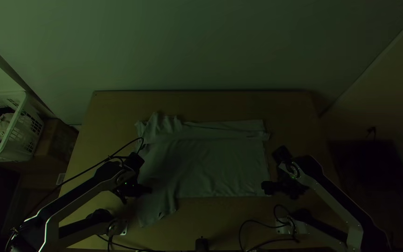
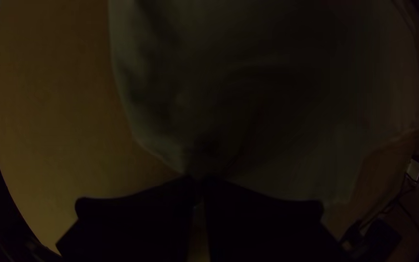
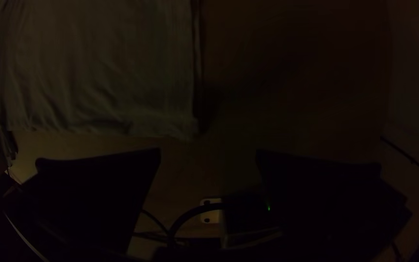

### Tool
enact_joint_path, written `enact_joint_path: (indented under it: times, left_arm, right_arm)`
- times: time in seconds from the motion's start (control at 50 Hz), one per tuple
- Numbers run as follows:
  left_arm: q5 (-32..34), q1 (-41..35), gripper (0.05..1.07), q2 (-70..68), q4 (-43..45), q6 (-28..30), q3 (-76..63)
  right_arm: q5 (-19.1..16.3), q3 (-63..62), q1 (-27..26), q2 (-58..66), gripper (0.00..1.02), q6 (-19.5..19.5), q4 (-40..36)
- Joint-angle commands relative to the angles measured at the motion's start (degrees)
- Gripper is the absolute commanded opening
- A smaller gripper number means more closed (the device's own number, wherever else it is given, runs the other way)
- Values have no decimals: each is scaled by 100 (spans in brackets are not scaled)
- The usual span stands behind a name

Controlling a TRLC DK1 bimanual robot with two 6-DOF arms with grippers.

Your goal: Fold the t-shirt

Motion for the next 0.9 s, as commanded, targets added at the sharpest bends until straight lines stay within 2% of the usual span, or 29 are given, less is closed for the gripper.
enact_joint_path:
  times: [0.0, 0.16, 0.24, 0.38, 0.46, 0.54, 0.7, 0.74, 0.8, 0.88]
  left_arm:
    - [-73, 187, 8, -74, -89, 112, 293]
    - [-73, 380, 8, -74, -168, 296, 416]
    - [-73, 389, 8, -83, -194, 332, 434]
    - [-73, 442, 8, -74, -194, 428, 443]
    - [-73, 442, 8, -66, -194, 428, 469]
    - [-73, 450, 8, -66, -194, 437, 495]
    - [-73, 696, 8, -74, -194, 560, 548]
    - [-64, 767, 8, -74, -212, 604, 557]
    - [-73, 802, 8, -74, -238, 639, 592]
    - [-73, 943, 8, -74, -256, 753, 636]
  right_arm:
    - [-61, -71, -39, 378, 89, -53, -72]
    - [-193, 52, -57, 861, 89, -79, 7]
    - [-254, 16, -48, 940, 82, -106, 192]
    - [-307, 16, -31, 1134, 81, -141, 464]
    - [-342, 16, -39, 1292, 74, -141, 561]
    - [-342, -10, -39, 1433, 72, -141, 693]
    - [-333, -10, -22, 1538, 41, -141, 798]
    - [-316, 8, 40, 1529, 28, -150, 798]
    - [-281, 34, 57, 1468, 3, -150, 798]
    - [-263, 96, -22, 1415, 3, -185, 798]
